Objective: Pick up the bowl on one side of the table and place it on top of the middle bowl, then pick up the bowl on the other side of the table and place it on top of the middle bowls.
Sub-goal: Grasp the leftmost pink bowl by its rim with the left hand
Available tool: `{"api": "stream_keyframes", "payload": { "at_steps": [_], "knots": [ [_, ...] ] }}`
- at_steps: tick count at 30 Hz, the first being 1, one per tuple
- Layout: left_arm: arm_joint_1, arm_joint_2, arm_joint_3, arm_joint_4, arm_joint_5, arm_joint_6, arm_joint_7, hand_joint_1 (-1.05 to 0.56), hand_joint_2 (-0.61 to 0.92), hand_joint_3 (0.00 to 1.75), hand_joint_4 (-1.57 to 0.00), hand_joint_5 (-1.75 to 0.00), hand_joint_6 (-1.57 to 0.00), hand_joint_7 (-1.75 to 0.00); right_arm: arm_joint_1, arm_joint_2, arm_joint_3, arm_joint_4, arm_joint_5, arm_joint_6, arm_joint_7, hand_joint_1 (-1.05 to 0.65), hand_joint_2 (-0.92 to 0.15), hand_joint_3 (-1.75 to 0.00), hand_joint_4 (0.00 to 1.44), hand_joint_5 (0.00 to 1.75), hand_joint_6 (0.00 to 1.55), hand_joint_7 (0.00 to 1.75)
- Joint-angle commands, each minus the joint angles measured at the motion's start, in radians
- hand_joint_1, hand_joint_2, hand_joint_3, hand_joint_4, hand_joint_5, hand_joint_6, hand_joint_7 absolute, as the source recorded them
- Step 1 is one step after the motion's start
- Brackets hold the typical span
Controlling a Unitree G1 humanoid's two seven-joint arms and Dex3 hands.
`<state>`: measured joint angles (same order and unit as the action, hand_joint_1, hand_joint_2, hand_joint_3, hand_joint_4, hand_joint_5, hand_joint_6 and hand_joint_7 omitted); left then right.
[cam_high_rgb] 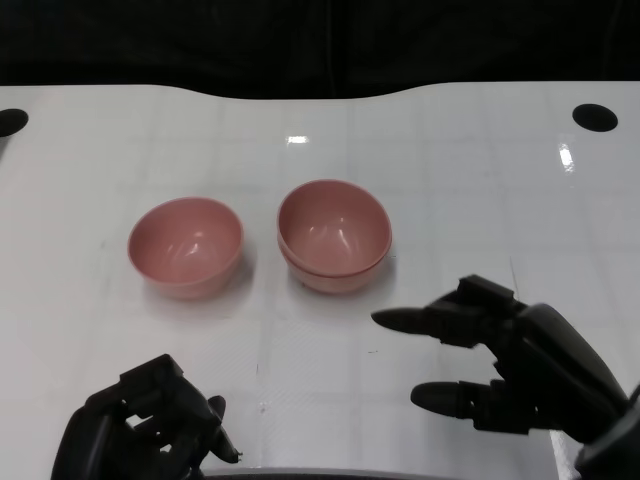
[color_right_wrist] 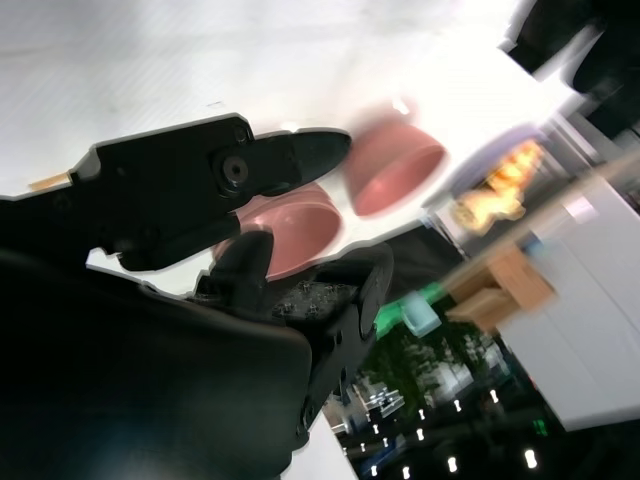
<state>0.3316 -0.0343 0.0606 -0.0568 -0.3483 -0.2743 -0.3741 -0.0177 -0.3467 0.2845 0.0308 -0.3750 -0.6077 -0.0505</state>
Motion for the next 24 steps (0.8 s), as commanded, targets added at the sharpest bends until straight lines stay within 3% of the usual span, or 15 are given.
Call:
{"api": "stream_keyframes", "payload": {
  "at_steps": [1,3,7,8,9,12,14,15,16,20,24],
  "knots": [
    [-0.012,0.019,0.015,-0.012,0.016,0.005,0.021,-0.24,0.82,0.40,-0.78,-1.21,-0.86,-0.86,0.049,-0.003,-0.033,-0.026,0.051,-0.041,0.017,-0.20,-0.81,-0.27,0.67,1.17,0.80,0.52],
    [-0.013,0.020,0.015,-0.012,0.018,0.005,0.023,-0.25,0.84,0.35,-0.78,-1.17,-0.87,-0.81,0.055,0.001,-0.039,-0.027,0.054,-0.047,0.025,-0.18,-0.60,-0.69,0.69,1.17,0.75,0.66],
    [-0.033,0.046,0.032,-0.013,0.062,-0.027,0.033,-0.25,0.85,0.32,-0.78,-1.16,-0.87,-0.80,0.073,0.018,-0.052,-0.020,0.084,-0.067,0.035,-0.18,-0.53,-0.83,0.70,1.17,0.73,0.70],
    [-0.048,0.066,0.045,-0.013,0.095,-0.051,0.040,-0.38,0.89,0.21,-0.72,-0.85,-0.80,-0.49,0.084,0.027,-0.056,-0.014,0.108,-0.080,0.036,-0.08,-0.45,-1.03,0.79,1.27,0.85,0.80],
    [-0.058,0.079,0.054,-0.013,0.119,-0.068,0.044,-0.42,0.91,0.17,-0.73,-0.70,-0.80,-0.33,0.092,0.034,-0.060,-0.010,0.124,-0.090,0.038,-0.05,-0.40,-1.12,0.82,1.30,0.89,0.84],
    [-0.063,0.117,0.066,-0.039,0.209,-0.082,0.075,-0.46,0.92,0.14,-0.73,-0.55,-0.80,-0.18,0.106,0.047,-0.069,-0.008,0.151,-0.092,0.054,-0.02,-0.36,-1.22,0.85,1.33,0.92,0.87],
    [-0.059,0.160,0.077,-0.090,0.325,-0.072,0.118,-0.44,0.92,0.18,-0.66,-0.29,-0.61,-0.04,0.118,0.054,-0.074,-0.010,0.169,-0.084,0.064,0.04,-0.33,-1.38,0.92,1.46,0.99,0.91],
    [-0.060,0.181,0.078,-0.131,0.405,-0.052,0.145,-0.44,0.92,0.18,-0.66,-0.24,-0.58,-0.02,0.116,0.056,-0.078,-0.002,0.175,-0.095,0.067,0.05,-0.33,-1.41,0.92,1.49,1.00,0.92],
    [-0.061,0.191,0.076,-0.157,0.453,-0.035,0.163,-0.44,0.92,0.18,-0.61,-0.18,-0.53,-0.01,0.114,0.058,-0.083,0.004,0.177,-0.105,0.069,0.06,-0.27,-1.52,0.93,1.61,1.00,1.03],
    [-0.081,0.231,0.058,-0.266,0.631,0.049,0.204,-0.43,0.92,0.15,-0.48,-0.08,-0.43,0.00,0.121,0.064,-0.099,0.004,0.185,-0.104,0.085,0.03,-0.15,-1.66,0.99,1.74,0.93,1.40],
    [-0.119,0.248,0.028,-0.348,0.823,0.144,0.238,-0.48,0.92,0.12,-0.44,-0.06,-0.39,0.00,0.128,0.071,-0.108,0.003,0.200,-0.090,0.105,-0.01,-0.12,-1.69,1.02,1.75,0.90,1.55]
  ]
}}
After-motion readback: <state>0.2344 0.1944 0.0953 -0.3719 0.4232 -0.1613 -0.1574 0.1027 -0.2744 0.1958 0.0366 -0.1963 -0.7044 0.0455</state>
